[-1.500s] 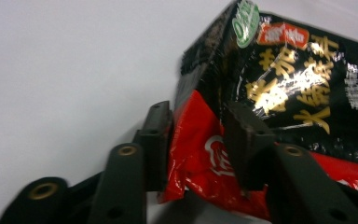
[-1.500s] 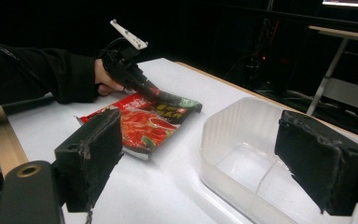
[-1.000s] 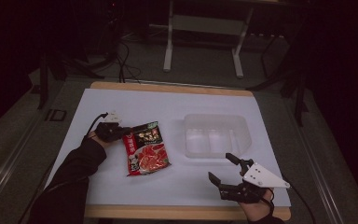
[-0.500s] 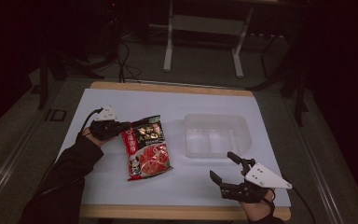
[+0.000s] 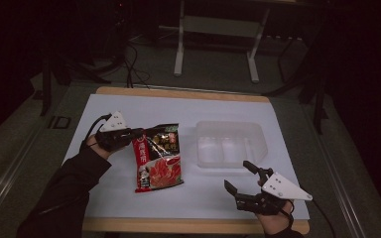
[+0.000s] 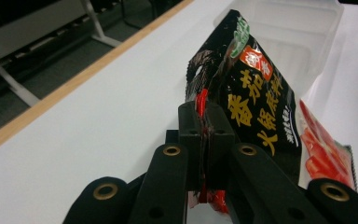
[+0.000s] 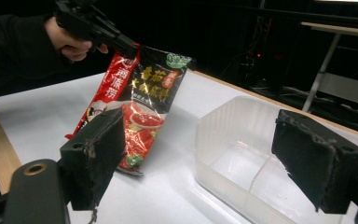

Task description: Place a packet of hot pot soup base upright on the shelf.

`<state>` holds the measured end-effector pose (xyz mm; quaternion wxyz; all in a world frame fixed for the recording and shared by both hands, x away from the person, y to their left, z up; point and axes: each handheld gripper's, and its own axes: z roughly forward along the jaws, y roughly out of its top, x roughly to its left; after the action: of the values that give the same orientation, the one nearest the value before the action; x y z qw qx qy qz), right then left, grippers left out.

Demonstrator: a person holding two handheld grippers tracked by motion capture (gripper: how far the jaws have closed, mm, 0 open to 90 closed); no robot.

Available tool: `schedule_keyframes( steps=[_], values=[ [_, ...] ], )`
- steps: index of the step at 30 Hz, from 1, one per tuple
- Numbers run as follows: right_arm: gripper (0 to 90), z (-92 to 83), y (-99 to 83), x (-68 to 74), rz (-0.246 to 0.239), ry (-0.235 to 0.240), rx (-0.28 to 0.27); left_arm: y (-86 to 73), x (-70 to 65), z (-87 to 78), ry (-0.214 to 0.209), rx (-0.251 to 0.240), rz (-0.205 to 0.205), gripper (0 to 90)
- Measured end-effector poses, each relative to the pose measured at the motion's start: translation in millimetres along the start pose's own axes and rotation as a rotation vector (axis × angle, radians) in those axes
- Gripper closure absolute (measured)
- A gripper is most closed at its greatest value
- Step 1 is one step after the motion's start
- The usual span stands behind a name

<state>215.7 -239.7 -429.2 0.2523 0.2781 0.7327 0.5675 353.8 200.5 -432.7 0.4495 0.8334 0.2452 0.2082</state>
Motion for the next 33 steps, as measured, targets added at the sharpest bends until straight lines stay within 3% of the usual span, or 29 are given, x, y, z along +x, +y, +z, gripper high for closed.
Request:
schedule_keyframes(
  steps=[3,9,15,16,18,25,28,31,32,33],
  values=[
    [17.1,-0.5,0.4,-0.3,0.001,-0.001,0.0,4.2,-4.9,-5.4,-0.023,-0.019,-0.005,88.2],
    [17.2,-0.8,0.8,-1.0,0.004,-0.002,0.001,11.2,-14.8,-16.5,-0.009,-0.052,-0.003,88.2],
    [17.2,-1.5,2.5,-1.2,-0.002,-0.005,-0.006,19.5,-23.3,-25.1,0.006,-0.078,0.025,88.3],
    [18.5,-1.6,3.6,-1.9,0.007,0.004,-0.005,28.2,-32.2,-31.6,0.028,-0.1,0.052,88.3],
    [18.5,-1.8,5.3,-2.7,0.015,0.01,-0.008,34.7,-36.2,-36.9,0.034,-0.125,0.07,88.2],
    [21.4,-3.1,20.2,-4.4,0.004,0.023,-0.034,56.9,-44.6,-49.7,-0.004,-0.206,0.078,88.1],
    [22.7,0.0,31.4,-4.4,0.004,0.036,-0.02,64.3,-48.2,-51.9,-0.02,-0.228,0.077,88.1],
    [24.6,4.6,45.8,-4.3,0.002,0.057,-0.024,76.6,-56.1,-53.3,-0.038,-0.262,0.094,88.1],
    [25.0,6.8,50.8,-4.9,0.002,0.073,-0.026,79.4,-57.3,-53.1,-0.066,-0.264,0.098,88.1],
    [25.0,9.4,55.7,-5.0,0.003,0.083,-0.024,81.9,-60.2,-52.9,-0.054,-0.265,0.113,88.1]
  ],
)
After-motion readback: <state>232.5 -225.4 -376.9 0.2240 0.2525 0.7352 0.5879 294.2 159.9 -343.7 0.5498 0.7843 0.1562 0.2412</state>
